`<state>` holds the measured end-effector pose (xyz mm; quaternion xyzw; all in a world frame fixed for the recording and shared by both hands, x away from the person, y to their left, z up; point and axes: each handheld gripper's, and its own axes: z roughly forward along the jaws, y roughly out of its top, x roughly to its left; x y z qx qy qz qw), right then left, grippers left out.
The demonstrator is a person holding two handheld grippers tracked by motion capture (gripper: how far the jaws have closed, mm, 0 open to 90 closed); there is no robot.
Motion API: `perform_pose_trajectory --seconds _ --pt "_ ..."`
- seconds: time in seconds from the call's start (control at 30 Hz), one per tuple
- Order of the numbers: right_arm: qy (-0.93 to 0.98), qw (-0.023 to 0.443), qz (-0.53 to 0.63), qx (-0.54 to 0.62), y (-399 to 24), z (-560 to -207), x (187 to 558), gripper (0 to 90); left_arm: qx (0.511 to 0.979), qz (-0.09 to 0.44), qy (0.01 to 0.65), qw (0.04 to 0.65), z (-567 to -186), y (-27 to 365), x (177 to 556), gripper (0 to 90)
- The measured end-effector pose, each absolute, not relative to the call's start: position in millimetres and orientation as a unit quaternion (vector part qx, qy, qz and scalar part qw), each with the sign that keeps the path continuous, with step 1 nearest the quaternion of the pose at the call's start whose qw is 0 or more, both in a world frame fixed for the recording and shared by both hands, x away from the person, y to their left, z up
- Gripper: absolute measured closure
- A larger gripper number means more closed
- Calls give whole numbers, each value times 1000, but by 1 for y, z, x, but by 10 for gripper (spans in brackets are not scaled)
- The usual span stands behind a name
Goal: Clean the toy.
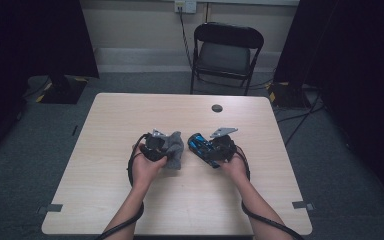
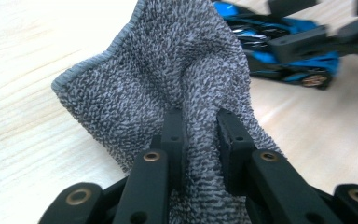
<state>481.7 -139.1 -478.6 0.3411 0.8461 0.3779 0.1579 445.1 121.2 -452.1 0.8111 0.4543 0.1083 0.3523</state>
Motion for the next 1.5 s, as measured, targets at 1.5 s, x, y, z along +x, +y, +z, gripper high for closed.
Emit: perform_pose_trajectory --seconds 1.5 --pt "846 161 377 340 -139 -479 481 417 870 38 364 331 -470 40 413 750"
